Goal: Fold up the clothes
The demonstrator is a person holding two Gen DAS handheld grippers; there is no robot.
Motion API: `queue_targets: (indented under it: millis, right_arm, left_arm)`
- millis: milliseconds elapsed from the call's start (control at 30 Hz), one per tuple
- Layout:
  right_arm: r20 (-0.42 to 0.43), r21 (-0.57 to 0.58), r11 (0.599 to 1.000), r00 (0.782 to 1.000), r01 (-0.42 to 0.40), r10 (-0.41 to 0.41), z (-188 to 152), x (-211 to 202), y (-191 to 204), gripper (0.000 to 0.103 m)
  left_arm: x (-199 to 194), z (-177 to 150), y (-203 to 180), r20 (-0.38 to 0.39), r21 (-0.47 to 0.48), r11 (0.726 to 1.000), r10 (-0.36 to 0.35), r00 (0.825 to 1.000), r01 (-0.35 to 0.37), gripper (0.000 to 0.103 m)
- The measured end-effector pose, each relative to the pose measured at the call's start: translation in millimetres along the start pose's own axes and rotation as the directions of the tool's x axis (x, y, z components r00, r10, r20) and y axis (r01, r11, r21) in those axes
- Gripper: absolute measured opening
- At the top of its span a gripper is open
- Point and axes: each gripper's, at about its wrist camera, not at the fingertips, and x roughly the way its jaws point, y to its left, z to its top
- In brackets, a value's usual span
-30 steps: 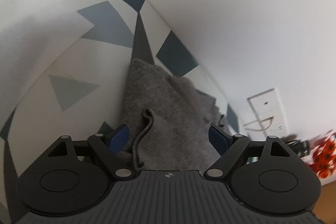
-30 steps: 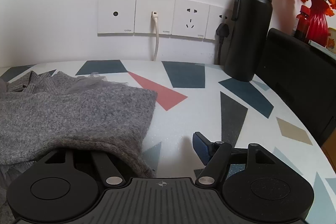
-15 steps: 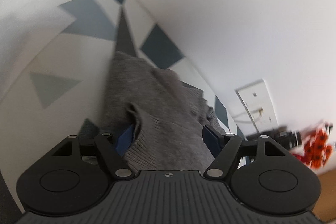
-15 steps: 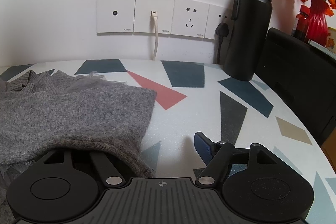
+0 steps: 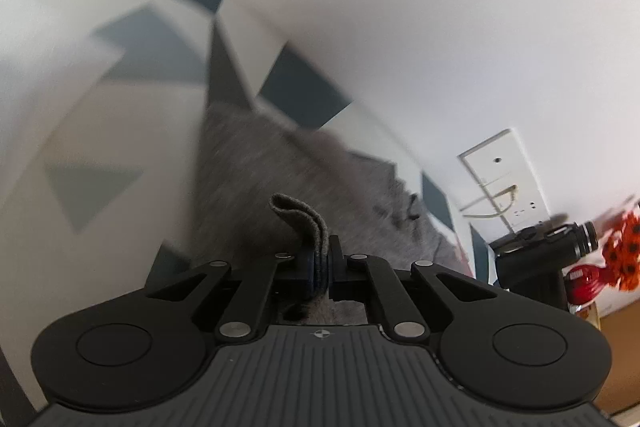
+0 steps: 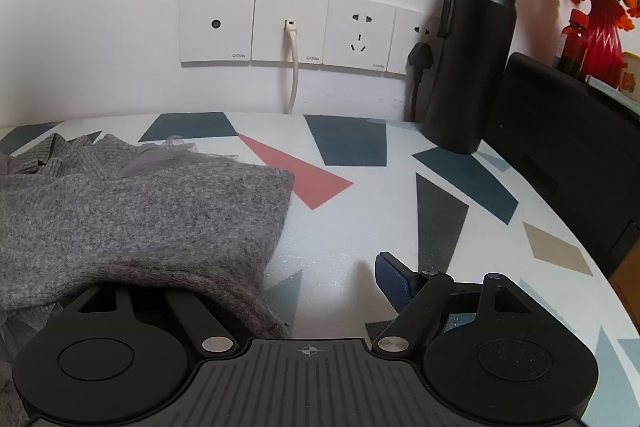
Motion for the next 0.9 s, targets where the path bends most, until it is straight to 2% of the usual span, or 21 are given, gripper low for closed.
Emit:
queue_targets:
  millis: [100,133,300,367,433,500,767,900]
  right_arm:
    - [0.023,-0.008,1.000,0.999,0.024,-0.024,0,-3,2,0.076]
    - [0.024,-0.012,0.999,0.999,0.030,-0.030,0,-3,3,0.079]
    - [0.005,-0.046,0.998,0.999,0.037,-0.037,0,1,6,0.082]
    - [0.003,-0.050,0.998,0.999,0.036,-0.036,0,0,6,0.084]
    - [-0.002,-0.049,0.998,1.000,0.028,-0.028,-1,-2,4,0.093]
    - [-0.006,-0.052,0.999,1.000,0.009,-0.009,-2,-3,3,0.101]
    - [-0.052,-0.118,0.985,0.991,-0.125,0.120,0,-13,6,0.102]
    - [-0.028,-0.071,0.982,0.985,-0.173,0.171,3,-28,-3,0.102]
  left_arm:
    - [-12,8,-12,0.081,0.044,0.998,-0.057,0.995,0.053,0.006]
    - [-11,11,-12,0.090,0.049,0.998,-0.053,0.995,0.049,0.006]
    - [-3,24,-8,0.118,0.077,0.997,-0.010,0.993,0.001,0.006]
    - [9,20,0,0.089,0.094,0.994,0.052,0.995,-0.060,0.006]
    - [16,15,6,0.070,0.117,0.987,0.101,0.992,-0.109,0.006]
    - [21,11,9,0.072,0.139,0.980,0.131,0.989,-0.140,0.006]
    - [30,7,7,0.054,0.229,0.952,0.194,0.979,-0.202,0.006]
    - [31,7,3,0.050,0.237,0.946,0.213,0.976,-0.219,0.006]
